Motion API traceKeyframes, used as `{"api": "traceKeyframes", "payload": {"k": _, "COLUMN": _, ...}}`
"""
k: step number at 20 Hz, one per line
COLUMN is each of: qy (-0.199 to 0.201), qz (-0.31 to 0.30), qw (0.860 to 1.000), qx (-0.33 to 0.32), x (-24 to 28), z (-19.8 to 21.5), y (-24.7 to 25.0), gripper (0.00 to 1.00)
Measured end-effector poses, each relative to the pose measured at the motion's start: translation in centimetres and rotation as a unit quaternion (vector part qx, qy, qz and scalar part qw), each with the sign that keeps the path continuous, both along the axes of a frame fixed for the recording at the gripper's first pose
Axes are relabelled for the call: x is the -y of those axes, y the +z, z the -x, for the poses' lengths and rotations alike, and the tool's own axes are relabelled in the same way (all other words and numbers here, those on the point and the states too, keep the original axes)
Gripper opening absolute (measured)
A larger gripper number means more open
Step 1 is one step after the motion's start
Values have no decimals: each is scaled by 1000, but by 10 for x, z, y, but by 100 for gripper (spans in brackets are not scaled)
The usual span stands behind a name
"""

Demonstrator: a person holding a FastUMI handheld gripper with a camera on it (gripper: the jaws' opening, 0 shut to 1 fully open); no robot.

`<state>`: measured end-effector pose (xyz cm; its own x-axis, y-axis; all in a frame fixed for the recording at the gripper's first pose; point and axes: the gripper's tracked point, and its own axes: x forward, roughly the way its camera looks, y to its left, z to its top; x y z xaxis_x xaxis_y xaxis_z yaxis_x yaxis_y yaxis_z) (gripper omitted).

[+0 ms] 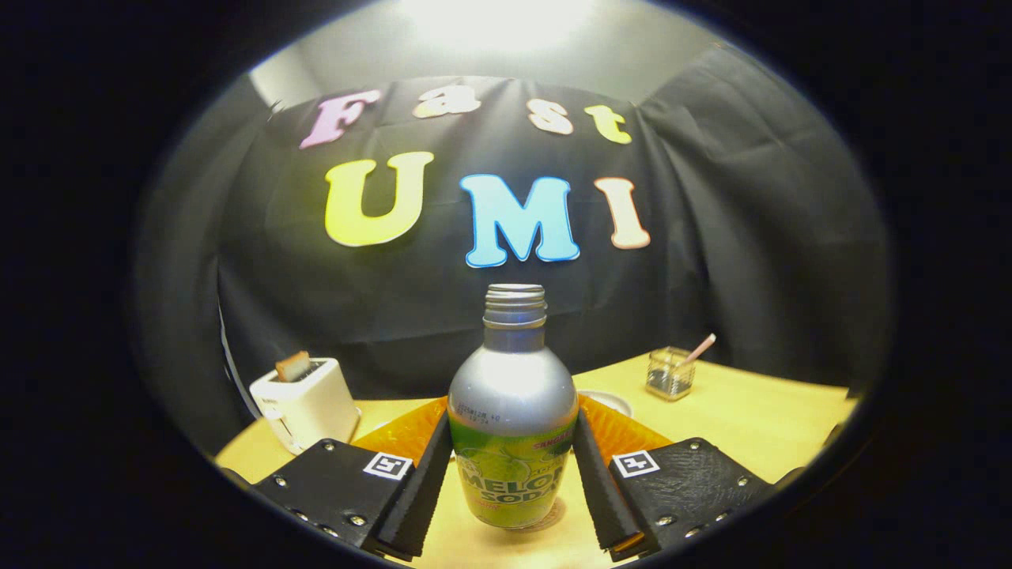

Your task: Take the bottle from table, then pour the juice into the cup, finally place the bottle on the coaster

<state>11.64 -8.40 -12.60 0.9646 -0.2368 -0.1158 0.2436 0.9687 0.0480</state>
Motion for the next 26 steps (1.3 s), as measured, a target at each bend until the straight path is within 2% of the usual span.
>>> {"api": "traceKeyframes", "payload": {"k": 2, "qy": -2, "qz": 31, "qw": 999, "qx": -9, "x": -4, "z": 2, "y": 2, "gripper": 77}}
{"api": "traceKeyframes", "payload": {"k": 10, "qy": 20, "qz": 49, "qw": 998, "qx": -39, "x": -16, "z": -13, "y": -15, "gripper": 78}}
{"api": "traceKeyframes", "payload": {"k": 26, "qy": 37, "qz": 5, "qw": 997, "qx": -68, "x": -4, "z": -43, "y": -81, "gripper": 78}}
